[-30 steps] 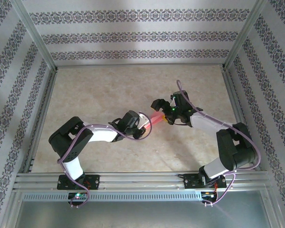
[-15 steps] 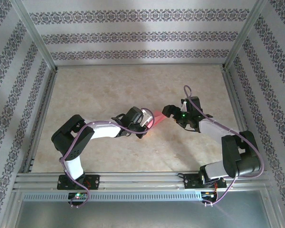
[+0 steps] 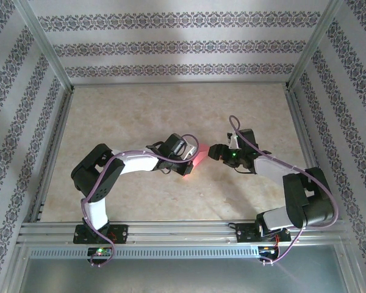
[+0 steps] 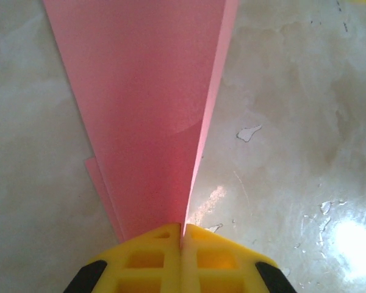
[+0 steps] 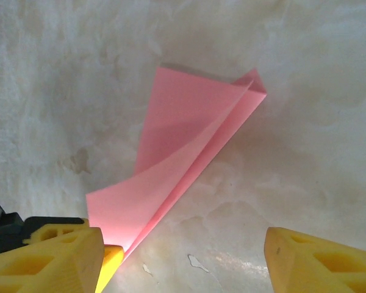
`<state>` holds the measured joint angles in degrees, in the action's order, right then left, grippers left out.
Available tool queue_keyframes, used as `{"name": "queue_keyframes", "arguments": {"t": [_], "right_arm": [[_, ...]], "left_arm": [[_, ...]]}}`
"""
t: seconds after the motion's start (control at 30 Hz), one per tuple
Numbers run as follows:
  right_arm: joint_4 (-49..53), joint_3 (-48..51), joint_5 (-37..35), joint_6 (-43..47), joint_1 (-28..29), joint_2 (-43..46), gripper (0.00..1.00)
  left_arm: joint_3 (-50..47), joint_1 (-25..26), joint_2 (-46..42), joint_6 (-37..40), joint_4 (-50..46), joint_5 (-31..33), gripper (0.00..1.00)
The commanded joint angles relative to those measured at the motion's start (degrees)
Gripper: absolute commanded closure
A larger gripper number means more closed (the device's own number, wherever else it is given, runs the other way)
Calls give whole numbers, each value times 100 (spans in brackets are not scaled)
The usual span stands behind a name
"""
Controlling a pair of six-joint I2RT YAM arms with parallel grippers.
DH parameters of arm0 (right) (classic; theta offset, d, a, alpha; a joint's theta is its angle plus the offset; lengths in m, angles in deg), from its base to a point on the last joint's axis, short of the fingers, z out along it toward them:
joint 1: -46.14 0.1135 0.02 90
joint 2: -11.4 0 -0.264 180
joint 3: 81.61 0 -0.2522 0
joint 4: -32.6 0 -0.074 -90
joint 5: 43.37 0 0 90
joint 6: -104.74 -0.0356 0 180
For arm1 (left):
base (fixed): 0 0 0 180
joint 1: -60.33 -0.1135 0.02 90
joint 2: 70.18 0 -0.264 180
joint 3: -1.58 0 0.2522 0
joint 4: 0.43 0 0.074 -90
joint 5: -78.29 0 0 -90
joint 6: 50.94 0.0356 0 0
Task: Fold a paper plane with a square sheet of paper (pick it up from the middle)
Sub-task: Fold the wing for the fifth time at the center of the table.
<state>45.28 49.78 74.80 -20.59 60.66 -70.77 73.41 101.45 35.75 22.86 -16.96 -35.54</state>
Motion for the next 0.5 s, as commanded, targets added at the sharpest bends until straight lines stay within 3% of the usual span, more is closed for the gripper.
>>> {"name": "queue_keyframes", "arguments": {"t": [0.0,0.47], "right_arm": [[-59,-117,131,284,119,-205,32],[79,-535,125,465,465,-765,43]], "left_arm": [[72,-104,68,-409,-54,-259,100],[-80,-211,165,-1115,324,-386,100]]}}
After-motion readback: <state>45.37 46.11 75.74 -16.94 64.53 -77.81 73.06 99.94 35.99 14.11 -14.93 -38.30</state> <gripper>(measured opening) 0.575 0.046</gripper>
